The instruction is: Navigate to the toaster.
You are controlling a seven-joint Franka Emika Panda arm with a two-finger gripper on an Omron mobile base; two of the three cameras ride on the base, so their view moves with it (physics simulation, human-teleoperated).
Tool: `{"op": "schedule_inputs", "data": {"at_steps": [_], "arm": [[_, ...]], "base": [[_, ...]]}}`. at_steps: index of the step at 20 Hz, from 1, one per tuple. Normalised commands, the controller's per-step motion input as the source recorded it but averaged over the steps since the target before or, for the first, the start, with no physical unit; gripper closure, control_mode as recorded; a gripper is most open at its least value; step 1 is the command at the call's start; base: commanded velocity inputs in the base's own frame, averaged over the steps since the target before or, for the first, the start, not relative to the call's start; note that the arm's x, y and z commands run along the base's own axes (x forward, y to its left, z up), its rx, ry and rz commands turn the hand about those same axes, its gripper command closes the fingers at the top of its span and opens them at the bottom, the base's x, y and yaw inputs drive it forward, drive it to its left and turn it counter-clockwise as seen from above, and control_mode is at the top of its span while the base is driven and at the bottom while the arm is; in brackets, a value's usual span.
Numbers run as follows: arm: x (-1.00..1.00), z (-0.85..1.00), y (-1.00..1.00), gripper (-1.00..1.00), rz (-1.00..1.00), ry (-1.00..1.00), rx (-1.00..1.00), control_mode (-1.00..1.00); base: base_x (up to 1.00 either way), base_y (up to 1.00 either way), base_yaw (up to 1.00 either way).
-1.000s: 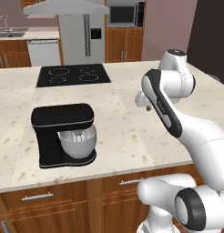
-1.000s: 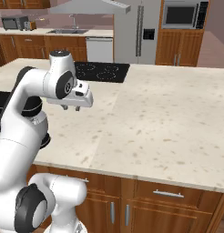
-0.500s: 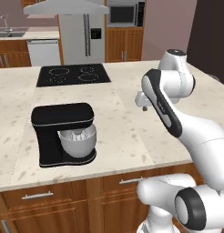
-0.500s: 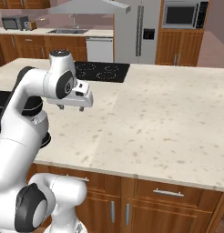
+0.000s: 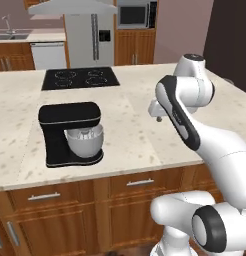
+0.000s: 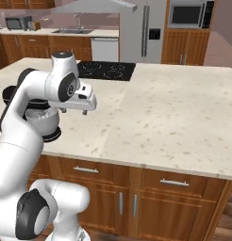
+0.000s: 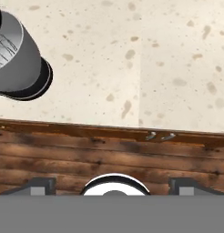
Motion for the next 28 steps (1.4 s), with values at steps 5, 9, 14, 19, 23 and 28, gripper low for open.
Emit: {"op": "schedule_inputs", "data": {"at_steps": [5,9,14,19,23,28], "arm": [[0.00,0.00,0.00,-1.00,0.00,0.00,0.00,1.00],[0.00,0.00,0.00,-1.00,0.00,0.00,0.00,1.00],[0.00,0.00,0.00,-1.00,0.00,0.00,0.00,1.00],[0.00,0.00,0.00,-1.00,0.00,0.00,0.00,1.00],[0.00,0.00,0.00,-1.00,0.00,0.00,0.00,1.00],[0.00,0.00,0.00,-1.00,0.00,0.00,0.00,1.00]], "base": [[-0.30,0.63,0.00],[-0.07,0.26,-0.01],[-0.12,0.98,0.00],[-0.11,1.00,0.00],[-0.18,1.00,0.00],[-0.17,1.00,0.00]]}}
